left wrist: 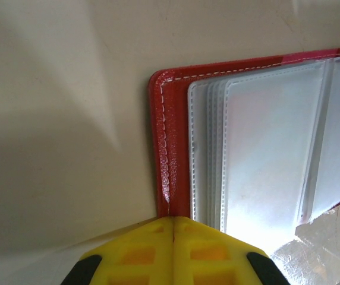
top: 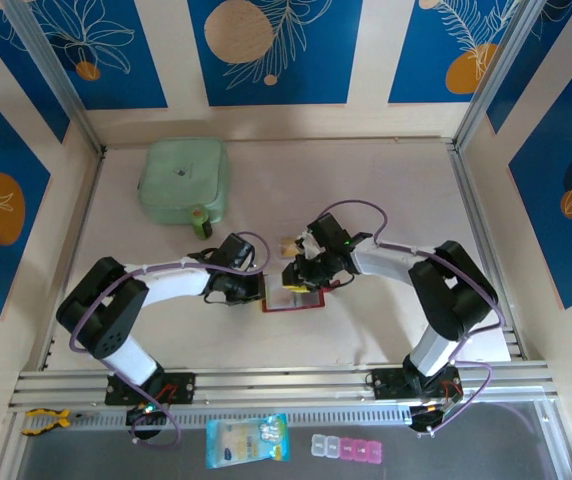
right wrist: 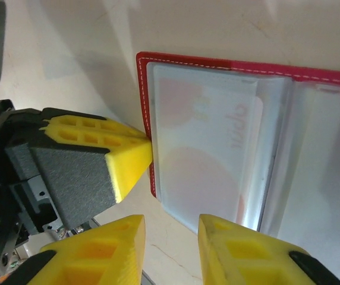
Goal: Take the credit cards out of the card holder
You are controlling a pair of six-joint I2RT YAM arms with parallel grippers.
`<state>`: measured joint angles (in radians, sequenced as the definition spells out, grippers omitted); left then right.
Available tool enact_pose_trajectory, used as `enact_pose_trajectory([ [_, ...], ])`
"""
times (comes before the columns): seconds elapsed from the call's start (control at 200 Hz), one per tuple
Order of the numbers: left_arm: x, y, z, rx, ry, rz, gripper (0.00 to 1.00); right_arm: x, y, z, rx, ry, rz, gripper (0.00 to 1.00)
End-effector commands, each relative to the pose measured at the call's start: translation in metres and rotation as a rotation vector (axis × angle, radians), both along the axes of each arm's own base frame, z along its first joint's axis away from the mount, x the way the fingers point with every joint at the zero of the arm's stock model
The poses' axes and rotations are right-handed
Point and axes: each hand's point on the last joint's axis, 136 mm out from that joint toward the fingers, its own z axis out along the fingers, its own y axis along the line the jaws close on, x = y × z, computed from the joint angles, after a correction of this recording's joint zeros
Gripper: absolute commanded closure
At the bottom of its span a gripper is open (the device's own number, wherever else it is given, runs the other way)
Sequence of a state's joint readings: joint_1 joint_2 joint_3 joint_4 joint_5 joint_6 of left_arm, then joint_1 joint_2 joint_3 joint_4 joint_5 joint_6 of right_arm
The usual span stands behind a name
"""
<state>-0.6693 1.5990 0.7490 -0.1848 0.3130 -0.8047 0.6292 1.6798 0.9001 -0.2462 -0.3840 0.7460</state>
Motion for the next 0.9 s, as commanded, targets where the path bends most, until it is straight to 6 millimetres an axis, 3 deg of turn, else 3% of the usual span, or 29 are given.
enact_pose_trajectory([
  [0.0,0.000,0.009,-0.006,0.047,0.015,0.004,0.96,0.002,0.012,0.005,0.032,0.012,0.019,0.70],
  [0.505,-0.002,0.009,-0.006,0.047,0.019,0.004,0.96,0.001,0.010,-0.020,-0.057,0.031,0.030,0.72],
  [0.895,-0.003,0.011,-0.006,0.052,0.019,0.003,0.96,-0.001,-0.007,-0.025,-0.104,0.029,0.011,0.72],
])
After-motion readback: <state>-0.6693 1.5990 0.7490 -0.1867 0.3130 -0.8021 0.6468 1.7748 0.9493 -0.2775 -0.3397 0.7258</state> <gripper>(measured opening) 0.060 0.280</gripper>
